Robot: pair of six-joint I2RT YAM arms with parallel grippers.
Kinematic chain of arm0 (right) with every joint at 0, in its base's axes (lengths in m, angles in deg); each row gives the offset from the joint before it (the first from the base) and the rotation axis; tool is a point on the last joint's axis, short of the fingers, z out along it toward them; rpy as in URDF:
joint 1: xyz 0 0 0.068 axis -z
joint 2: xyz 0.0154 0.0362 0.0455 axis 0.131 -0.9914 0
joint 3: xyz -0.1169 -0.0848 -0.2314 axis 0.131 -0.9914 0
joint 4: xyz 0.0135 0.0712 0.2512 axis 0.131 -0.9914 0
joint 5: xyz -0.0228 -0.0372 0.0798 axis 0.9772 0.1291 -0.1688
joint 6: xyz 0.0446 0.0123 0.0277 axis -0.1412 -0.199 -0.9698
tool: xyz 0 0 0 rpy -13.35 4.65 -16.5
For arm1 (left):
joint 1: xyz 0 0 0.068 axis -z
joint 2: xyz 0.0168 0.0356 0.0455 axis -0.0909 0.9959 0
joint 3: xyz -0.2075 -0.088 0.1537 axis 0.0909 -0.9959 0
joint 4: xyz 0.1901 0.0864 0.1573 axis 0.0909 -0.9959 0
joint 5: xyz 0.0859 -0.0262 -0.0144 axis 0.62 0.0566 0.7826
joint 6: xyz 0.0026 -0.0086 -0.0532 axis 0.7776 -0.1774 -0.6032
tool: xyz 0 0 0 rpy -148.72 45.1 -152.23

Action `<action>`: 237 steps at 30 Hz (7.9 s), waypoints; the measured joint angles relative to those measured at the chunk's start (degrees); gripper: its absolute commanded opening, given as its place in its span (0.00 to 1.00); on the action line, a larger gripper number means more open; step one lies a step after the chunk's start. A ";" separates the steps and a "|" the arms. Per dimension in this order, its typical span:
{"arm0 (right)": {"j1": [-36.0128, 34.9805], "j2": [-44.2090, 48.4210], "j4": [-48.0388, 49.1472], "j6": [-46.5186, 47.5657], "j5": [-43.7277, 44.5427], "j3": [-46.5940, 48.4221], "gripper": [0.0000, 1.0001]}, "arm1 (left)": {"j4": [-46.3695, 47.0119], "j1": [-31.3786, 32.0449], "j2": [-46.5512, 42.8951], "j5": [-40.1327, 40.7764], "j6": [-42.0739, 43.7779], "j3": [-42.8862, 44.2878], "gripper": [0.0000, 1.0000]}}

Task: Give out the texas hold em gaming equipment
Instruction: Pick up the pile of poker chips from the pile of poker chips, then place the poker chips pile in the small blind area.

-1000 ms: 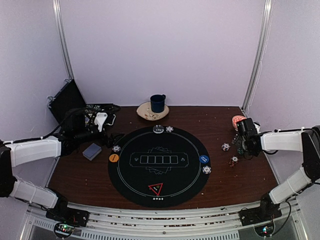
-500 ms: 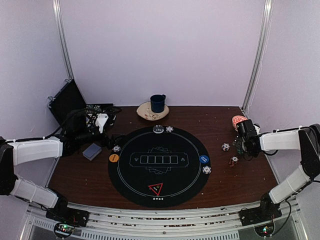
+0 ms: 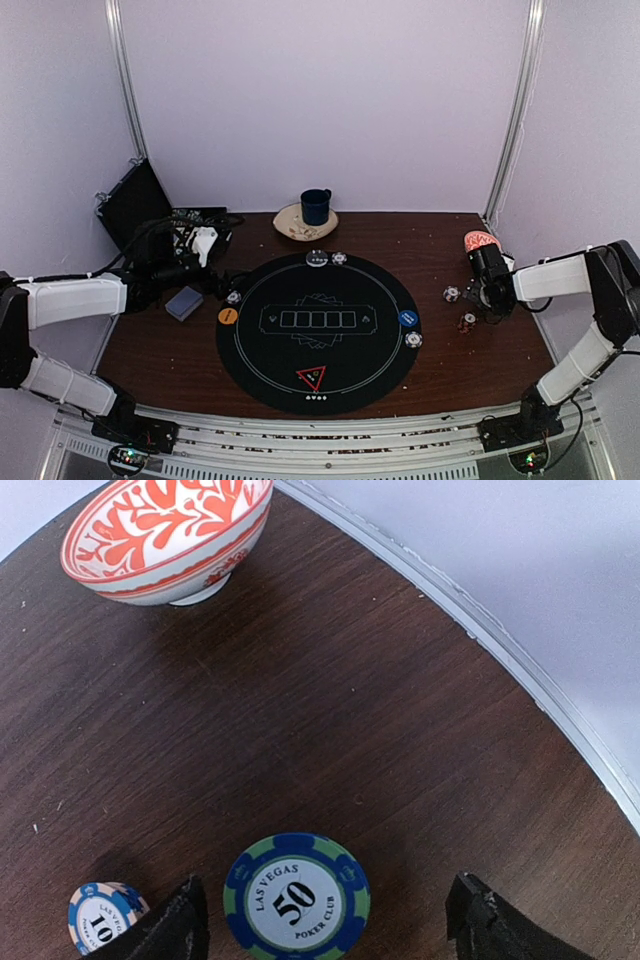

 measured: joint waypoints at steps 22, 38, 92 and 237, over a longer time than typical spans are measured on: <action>0.00 0.00 2.62 1.33 -0.07 0.00 0.68 | 0.07 0.00 1.42 -0.39 -0.28 0.00 0.98; 0.00 -0.52 3.23 1.46 -1.22 0.00 0.61 | 0.04 0.00 1.92 -0.63 -0.61 0.00 0.98; 0.00 -0.46 3.13 1.51 -1.31 0.11 0.21 | 0.02 0.00 2.67 -0.57 -0.70 0.00 0.98; -50.73 -5.40 -7.48 -24.00 5.42 0.59 0.62 | 0.07 0.00 2.91 1.57 -1.07 0.00 0.98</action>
